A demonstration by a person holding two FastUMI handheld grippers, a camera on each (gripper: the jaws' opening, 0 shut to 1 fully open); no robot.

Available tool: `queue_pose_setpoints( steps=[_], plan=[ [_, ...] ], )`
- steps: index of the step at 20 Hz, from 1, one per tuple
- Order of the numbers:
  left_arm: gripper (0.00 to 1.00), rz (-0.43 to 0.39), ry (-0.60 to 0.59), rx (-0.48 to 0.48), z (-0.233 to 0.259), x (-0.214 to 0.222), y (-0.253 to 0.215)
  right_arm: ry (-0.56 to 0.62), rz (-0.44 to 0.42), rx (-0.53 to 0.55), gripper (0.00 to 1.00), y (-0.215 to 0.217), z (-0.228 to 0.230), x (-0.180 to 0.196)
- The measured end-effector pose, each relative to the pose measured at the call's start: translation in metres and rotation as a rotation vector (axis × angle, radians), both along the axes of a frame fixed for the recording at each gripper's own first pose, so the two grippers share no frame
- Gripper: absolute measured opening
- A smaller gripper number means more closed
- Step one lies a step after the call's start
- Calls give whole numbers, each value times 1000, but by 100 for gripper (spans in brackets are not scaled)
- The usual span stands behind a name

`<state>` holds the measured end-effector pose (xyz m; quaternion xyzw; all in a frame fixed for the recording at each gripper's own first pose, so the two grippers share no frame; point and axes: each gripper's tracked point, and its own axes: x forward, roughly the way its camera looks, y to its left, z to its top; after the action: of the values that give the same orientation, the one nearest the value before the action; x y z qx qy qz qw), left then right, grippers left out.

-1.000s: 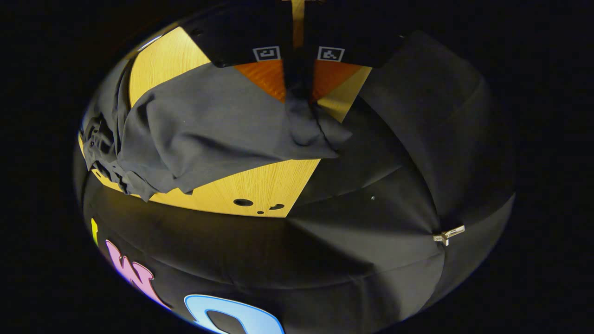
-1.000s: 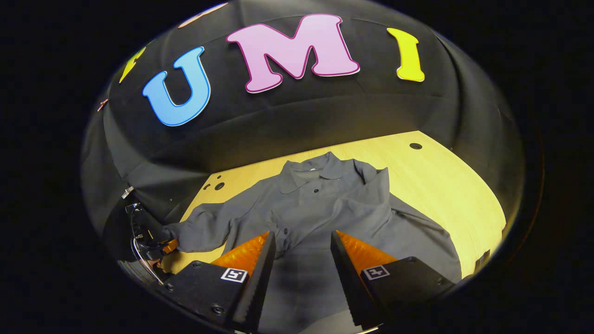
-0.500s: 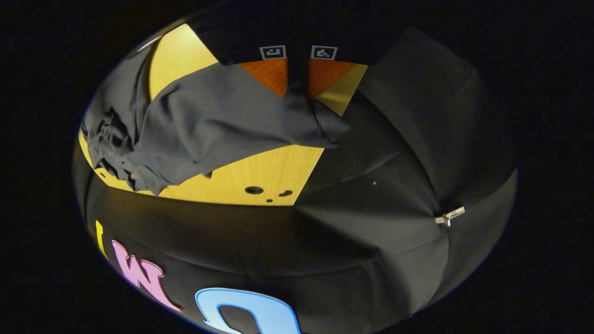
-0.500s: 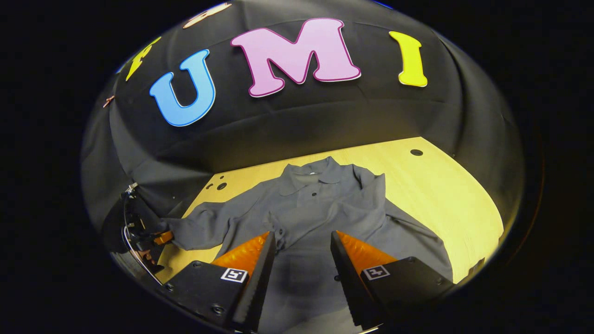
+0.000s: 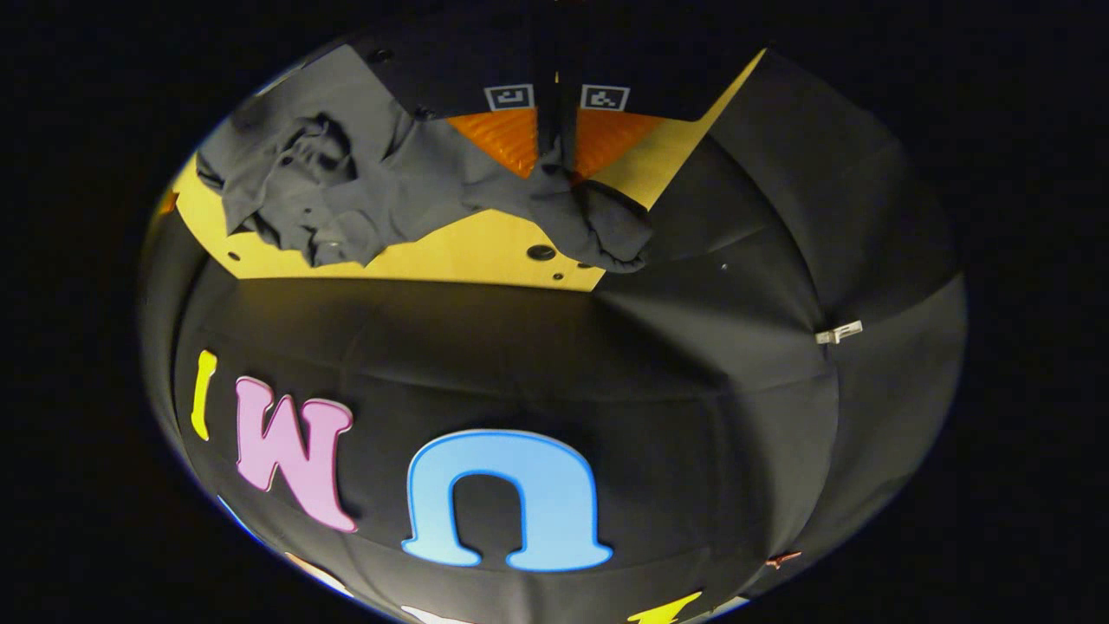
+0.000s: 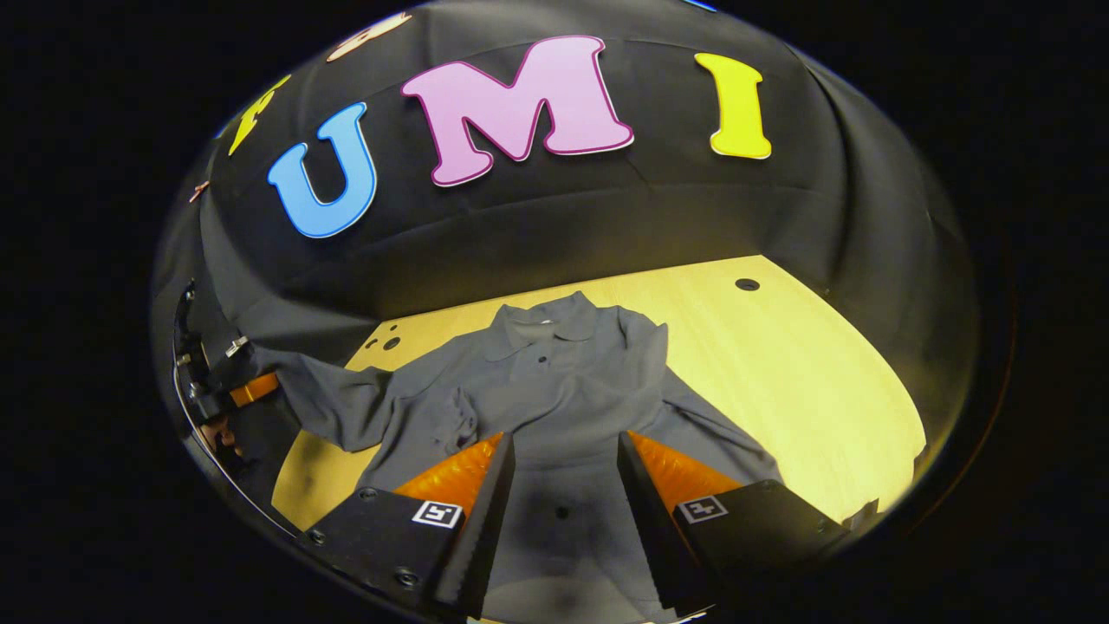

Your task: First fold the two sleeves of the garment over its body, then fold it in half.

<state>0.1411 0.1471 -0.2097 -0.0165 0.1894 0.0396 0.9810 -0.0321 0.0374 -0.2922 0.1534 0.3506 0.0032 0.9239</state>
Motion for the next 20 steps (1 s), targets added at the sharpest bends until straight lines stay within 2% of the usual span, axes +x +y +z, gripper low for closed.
queue_pose_setpoints(
  steps=[4, 8, 11, 20],
  plan=[
    [5, -49, -41, -23, 31, 5, -59, 20, -6, -36, 75, -38, -9, -14],
    [5, -105, -35, -40, 41, 7, -122, 22, -31, -43, 76, -73, -17, -22],
    [5, -139, -30, -54, 42, 6, -169, 23, -39, -46, 83, -97, -23, -25],
    [5, -200, 12, -68, 19, 6, -296, 57, -46, -13, 83, -152, -49, -32]
  ],
)
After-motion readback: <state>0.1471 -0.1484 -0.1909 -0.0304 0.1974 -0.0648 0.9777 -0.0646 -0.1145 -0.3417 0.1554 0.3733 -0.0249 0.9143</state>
